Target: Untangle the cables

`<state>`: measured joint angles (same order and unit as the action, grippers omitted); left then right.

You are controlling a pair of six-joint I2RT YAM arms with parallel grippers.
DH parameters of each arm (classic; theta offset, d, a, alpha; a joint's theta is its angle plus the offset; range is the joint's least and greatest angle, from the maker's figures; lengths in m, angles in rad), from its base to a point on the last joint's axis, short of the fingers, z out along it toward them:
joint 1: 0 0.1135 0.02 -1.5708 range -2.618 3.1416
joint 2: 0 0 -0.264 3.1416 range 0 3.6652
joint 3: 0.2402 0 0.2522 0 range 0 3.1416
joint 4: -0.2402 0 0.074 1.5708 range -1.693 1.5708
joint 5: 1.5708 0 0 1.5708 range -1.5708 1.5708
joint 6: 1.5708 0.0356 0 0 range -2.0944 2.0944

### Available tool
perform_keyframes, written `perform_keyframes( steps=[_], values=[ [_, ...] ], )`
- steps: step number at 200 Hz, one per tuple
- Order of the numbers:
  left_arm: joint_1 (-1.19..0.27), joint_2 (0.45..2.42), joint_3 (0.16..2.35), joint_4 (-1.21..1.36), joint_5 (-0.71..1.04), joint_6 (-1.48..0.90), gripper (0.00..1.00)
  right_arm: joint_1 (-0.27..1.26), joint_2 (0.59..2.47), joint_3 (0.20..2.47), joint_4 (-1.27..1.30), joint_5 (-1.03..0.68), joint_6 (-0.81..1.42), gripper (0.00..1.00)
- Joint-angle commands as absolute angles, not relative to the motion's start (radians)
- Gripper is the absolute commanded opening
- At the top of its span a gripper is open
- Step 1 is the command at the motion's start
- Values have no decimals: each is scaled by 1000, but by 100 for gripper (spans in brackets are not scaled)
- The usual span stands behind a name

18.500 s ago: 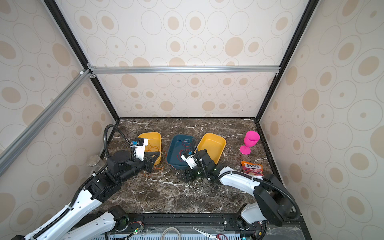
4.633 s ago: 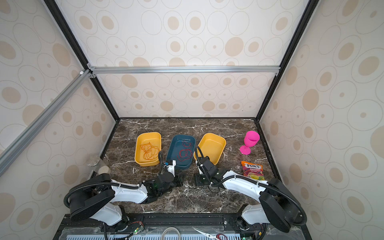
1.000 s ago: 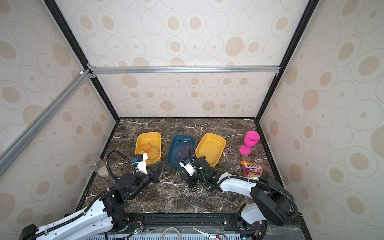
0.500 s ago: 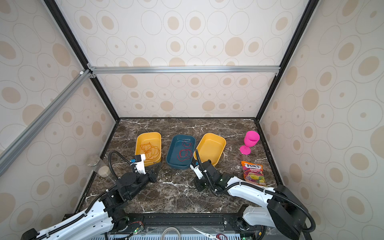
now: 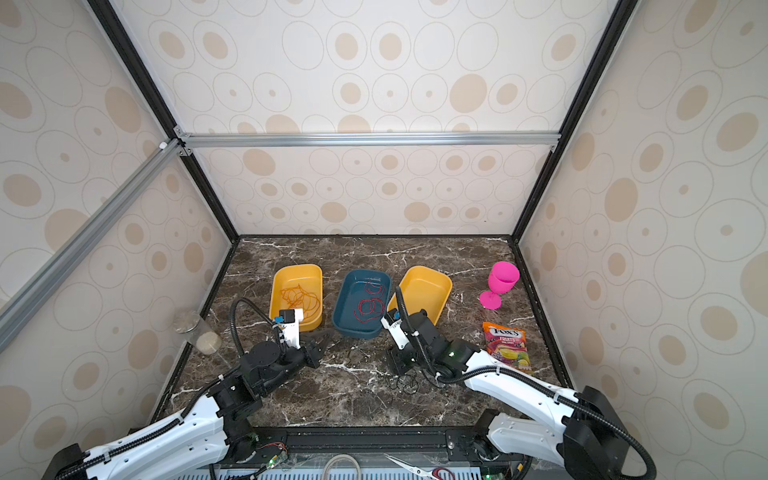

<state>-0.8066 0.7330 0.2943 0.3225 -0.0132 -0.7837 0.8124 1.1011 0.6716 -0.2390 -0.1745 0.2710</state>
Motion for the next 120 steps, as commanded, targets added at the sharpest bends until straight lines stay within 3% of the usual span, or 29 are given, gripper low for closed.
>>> perform_keyframes(
  steps=[1,39,82,120],
  values=[
    [-800,754,340,385,42,-762,0,811,1126,689,-168,-283,247,59],
    [-799,778,346,437,74,-786,0,810,1265,714,-35,-388,274,62],
    [-799,791,354,485,115,-808,0,810,1383,724,87,-387,315,62],
    [-799,804,376,500,130,-810,0,810,1465,753,185,-418,360,56]
  ],
)
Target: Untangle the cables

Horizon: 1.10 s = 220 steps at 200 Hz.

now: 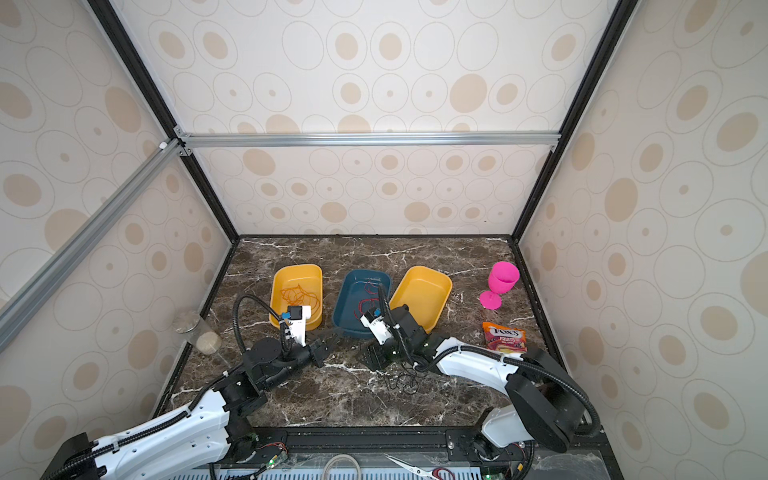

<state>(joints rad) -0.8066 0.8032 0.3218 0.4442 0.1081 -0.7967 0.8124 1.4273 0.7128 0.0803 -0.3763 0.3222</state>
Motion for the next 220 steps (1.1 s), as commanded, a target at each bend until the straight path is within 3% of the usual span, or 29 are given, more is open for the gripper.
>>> perform_keyframes(
  steps=[1,18,48,59,100,178,220],
  values=[
    [-800,804,376,500,132,-809,0,810,1466,753,187,-418,361,56],
    [-801,804,381,504,134,-815,0,810,1487,750,200,-415,371,47],
    [-801,790,404,502,141,-821,0,808,1458,719,161,-350,365,10],
    [-799,786,422,489,145,-816,0,803,1430,699,149,-332,363,2],
    [-799,774,514,411,145,-771,0,774,1288,645,50,-276,348,0],
    [-798,949,821,287,201,-630,0,757,1040,644,-106,-245,317,37],
    [-797,1129,1083,153,142,-513,0,747,898,625,-143,-248,339,66]
  ],
)
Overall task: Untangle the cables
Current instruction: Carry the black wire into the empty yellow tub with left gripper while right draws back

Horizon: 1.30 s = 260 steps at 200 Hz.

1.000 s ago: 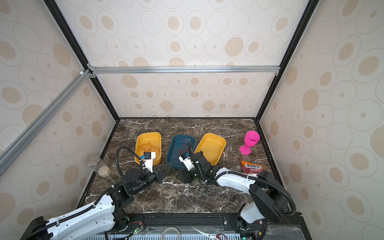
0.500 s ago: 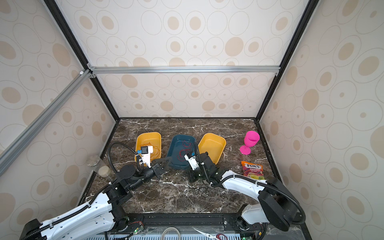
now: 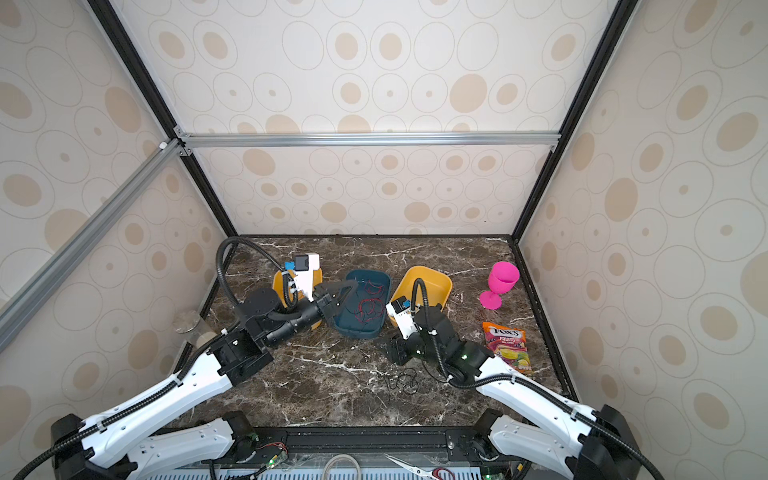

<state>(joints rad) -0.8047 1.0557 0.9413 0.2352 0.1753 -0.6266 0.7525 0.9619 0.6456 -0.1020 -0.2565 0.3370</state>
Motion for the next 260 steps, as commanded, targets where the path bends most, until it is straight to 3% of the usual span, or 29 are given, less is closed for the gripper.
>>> perform_keyframes(
  steps=[1,73,138,260],
  values=[
    [-797,1133,1088,152,139,-511,0,747,896,625,-145,-247,339,66],
    [-764,1476,1452,135,227,-463,0,731,714,602,-328,-74,373,69],
    [-751,1771,1689,170,333,-516,0,686,580,602,-470,-19,431,69],
    [-748,2070,1760,331,411,-690,0,684,533,582,-529,42,451,69]
  ],
)
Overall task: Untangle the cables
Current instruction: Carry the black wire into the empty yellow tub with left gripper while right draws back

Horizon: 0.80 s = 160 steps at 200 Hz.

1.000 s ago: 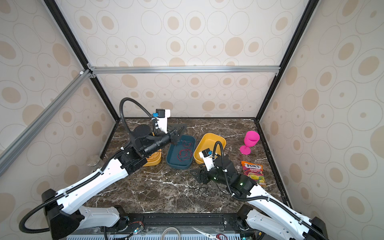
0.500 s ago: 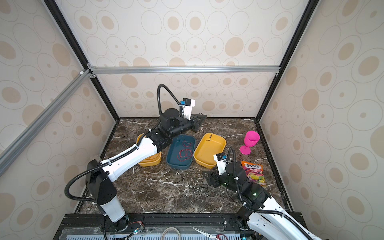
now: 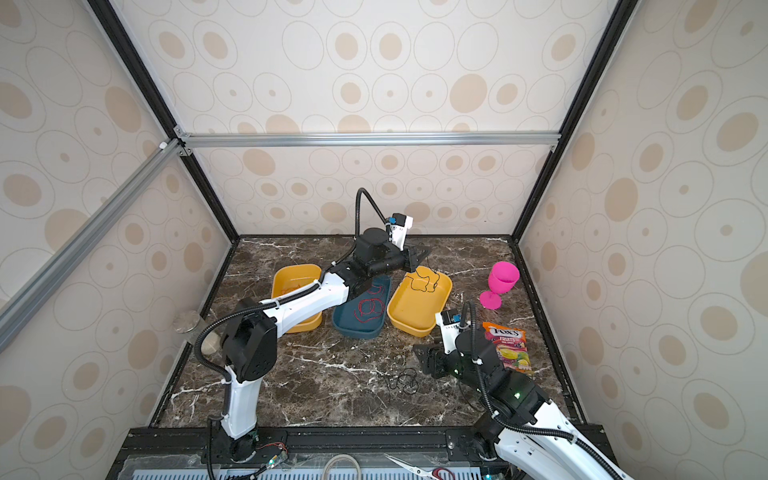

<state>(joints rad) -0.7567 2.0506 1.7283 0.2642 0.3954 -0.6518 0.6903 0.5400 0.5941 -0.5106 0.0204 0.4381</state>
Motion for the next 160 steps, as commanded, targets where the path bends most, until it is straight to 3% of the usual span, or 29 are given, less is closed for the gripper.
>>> perform_keyframes(
  steps=[1,70,119,160],
  values=[
    [-747,2071,1758,329,409,-690,0,684,533,582,-530,41,451,69],
    [-741,2169,1718,129,254,-689,0,682,544,560,-522,50,454,68],
    [-742,2165,1713,67,263,-647,31,679,564,548,-499,45,457,68],
    [-739,2121,1708,30,238,-592,48,674,589,546,-487,41,457,68]
  ],
)
